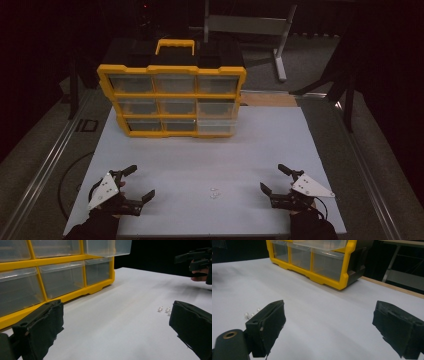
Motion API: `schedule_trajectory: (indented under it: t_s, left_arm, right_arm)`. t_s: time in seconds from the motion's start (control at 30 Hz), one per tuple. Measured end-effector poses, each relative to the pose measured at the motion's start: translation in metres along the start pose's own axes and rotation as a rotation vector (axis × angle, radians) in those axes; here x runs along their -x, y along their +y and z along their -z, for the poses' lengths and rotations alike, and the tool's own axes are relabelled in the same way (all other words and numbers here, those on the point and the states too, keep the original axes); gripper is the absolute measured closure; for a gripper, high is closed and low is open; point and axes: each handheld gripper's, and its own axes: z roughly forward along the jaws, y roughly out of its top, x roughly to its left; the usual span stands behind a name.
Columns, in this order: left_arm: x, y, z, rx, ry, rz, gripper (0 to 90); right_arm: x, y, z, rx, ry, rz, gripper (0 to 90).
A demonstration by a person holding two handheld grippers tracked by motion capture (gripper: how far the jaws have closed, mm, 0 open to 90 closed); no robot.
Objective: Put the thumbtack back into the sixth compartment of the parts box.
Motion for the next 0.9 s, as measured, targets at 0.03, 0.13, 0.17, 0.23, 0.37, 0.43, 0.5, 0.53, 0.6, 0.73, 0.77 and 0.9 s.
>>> schedule_trajectory:
  t_s: [0.03, 0.13, 0.17, 0.23, 0.37, 0.43, 0.5, 0.53, 0.6, 0.73, 0.77, 0.9]
  left_arm:
    - [0.000, 0.000, 0.000, -0.002, 0.000, 0.002, 0.0]
    - [-0.001, -0.001, 0.000, -0.009, 0.001, 0.001, 0.0]
    - [-0.001, -0.001, 0.000, -0.013, 0.002, 0.000, 0.0]
    - [-0.001, -0.001, 0.000, -0.012, 0.001, 0.003, 0.0]
    - [-0.001, -0.002, -0.001, -0.013, -0.007, 0.005, 0.0]
    - [-0.001, -0.001, -0.001, -0.010, -0.009, 0.006, 0.0]
    - [-0.001, 0.001, -0.001, -0.005, -0.019, 0.008, 0.0]
    - [-0.002, 0.001, -0.002, -0.002, -0.022, 0.012, 0.0]
    - [-0.002, 0.004, -0.002, 0.002, -0.027, 0.024, 0.0]
    - [-0.003, 0.007, -0.003, 0.005, -0.035, 0.032, 0.0]
    - [-0.004, 0.011, -0.004, 0.007, -0.038, 0.045, 0.0]
    - [-0.004, 0.025, -0.005, 0.012, -0.058, 0.054, 0.0]
  right_arm:
    - [0.000, 0.000, 0.000, -0.002, 0.001, 0.004, 10.7]
    - [0.000, 0.000, 0.000, -0.003, 0.002, 0.006, 10.7]
    - [0.000, -0.001, 0.000, -0.003, 0.001, 0.006, 10.7]
    - [0.001, -0.001, -0.001, -0.005, -0.001, 0.000, 10.6]
    - [0.000, 0.000, 0.000, -0.005, -0.011, 0.007, 10.7]
    - [0.000, 0.000, 0.001, -0.001, -0.015, 0.005, 10.7]
    - [0.001, 0.000, 0.001, 0.005, -0.014, -0.005, 10.7]
    - [0.002, 0.000, 0.002, 0.008, -0.011, -0.014, 10.7]
    - [0.002, 0.001, 0.002, 0.010, -0.015, -0.017, 10.7]
    - [0.001, 0.001, 0.002, 0.008, -0.023, -0.015, 10.7]
    - [0.000, 0.001, 0.001, 0.011, -0.026, -0.017, 10.7]
    - [0.000, 0.002, 0.001, 0.014, -0.030, -0.026, 10.7]
